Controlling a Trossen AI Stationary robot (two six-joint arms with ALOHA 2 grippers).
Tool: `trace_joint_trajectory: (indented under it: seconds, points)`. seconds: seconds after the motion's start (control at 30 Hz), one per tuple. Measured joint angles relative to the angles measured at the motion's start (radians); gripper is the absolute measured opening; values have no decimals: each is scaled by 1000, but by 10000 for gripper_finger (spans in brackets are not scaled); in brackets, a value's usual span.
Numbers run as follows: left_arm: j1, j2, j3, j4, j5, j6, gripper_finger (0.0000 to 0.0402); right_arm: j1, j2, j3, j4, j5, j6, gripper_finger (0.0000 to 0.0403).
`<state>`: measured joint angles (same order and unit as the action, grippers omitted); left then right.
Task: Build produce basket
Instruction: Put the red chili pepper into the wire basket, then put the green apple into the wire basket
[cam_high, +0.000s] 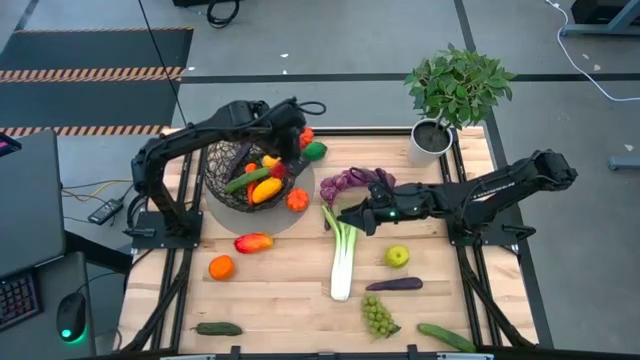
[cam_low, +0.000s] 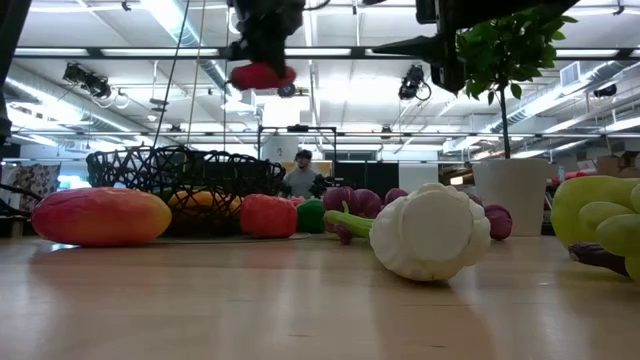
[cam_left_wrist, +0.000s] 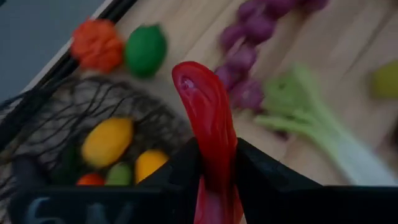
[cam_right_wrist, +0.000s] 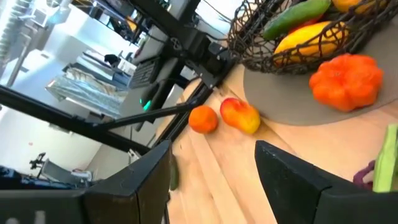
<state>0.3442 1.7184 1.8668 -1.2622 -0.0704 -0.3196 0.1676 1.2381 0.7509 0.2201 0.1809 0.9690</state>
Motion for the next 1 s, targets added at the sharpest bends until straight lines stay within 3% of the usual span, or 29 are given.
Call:
trace_joint_trajectory:
  seconds: [0.27,0.5,0.7,1.0]
  points:
    - [98,-2,-12,-127,-26,136,93,43,0,0,-20,-21,21,233]
    - [173,-1,-170,-175,-36,99,110,49,1,0,-168,-2,125,233]
    - [173,0,-288,-169,-38,98,170,49,1,0,-200,-3,138,233]
    - [107,-4,-296,-163,-36,78,263,49,1,0,-222,-38,132,233]
